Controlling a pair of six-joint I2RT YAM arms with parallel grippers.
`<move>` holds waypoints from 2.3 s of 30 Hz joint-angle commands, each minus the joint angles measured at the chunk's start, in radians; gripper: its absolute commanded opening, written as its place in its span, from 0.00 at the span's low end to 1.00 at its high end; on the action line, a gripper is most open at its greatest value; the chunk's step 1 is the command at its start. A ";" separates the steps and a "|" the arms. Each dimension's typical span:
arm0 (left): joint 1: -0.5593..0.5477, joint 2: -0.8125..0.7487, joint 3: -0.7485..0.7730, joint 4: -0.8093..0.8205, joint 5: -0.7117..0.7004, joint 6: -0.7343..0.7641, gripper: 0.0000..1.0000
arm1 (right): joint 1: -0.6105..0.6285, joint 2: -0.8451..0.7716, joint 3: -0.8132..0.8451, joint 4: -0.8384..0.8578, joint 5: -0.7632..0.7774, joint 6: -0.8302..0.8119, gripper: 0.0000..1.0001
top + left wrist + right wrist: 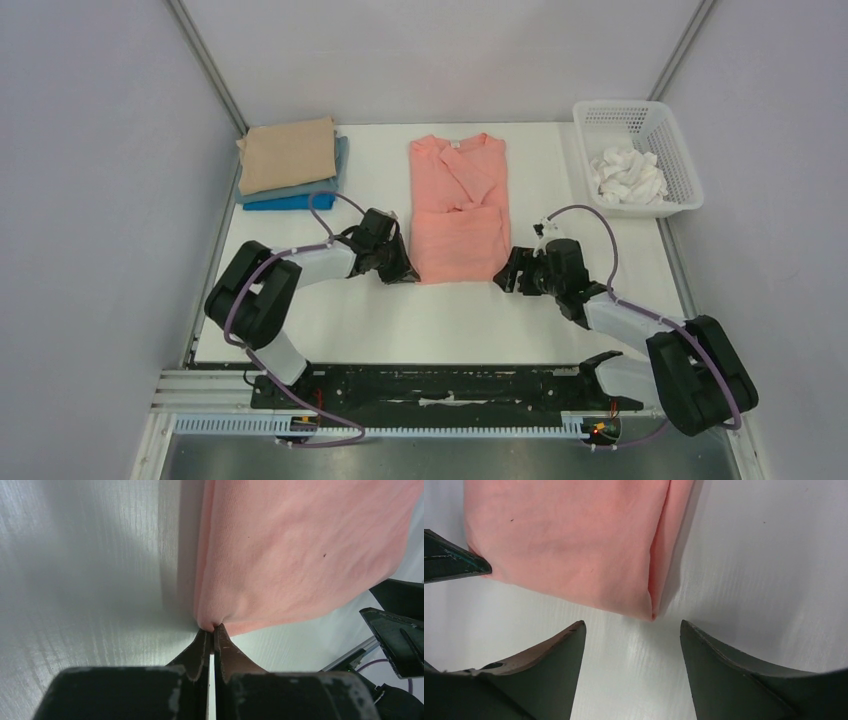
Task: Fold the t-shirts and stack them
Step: Grab one side of the 2/3 rectangular tshirt with both arms, then fold the long partially folded tshirt into a neat square
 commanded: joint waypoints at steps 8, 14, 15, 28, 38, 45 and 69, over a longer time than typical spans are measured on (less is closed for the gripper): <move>0.000 0.048 -0.008 -0.010 -0.054 0.005 0.02 | -0.003 0.142 0.009 0.056 -0.027 0.025 0.51; -0.003 0.034 -0.025 -0.004 -0.050 0.010 0.02 | -0.002 0.165 -0.003 0.058 -0.088 -0.009 0.00; -0.005 0.018 -0.041 -0.005 -0.060 0.010 0.02 | -0.002 0.154 -0.009 0.045 -0.102 -0.019 0.00; -0.267 -0.487 -0.398 -0.185 -0.218 -0.125 0.02 | 0.042 -0.332 -0.237 -0.424 -0.311 -0.123 0.00; -0.465 -1.015 -0.447 -0.347 -0.227 -0.250 0.02 | 0.098 -0.763 -0.119 -0.729 -0.385 -0.103 0.00; -0.466 -1.036 -0.285 -0.402 -0.448 -0.191 0.02 | 0.097 -0.699 0.080 -0.591 -0.274 -0.107 0.00; 0.007 -0.412 0.214 -0.204 -0.347 0.100 0.02 | 0.029 -0.095 0.514 -0.206 -0.001 -0.128 0.00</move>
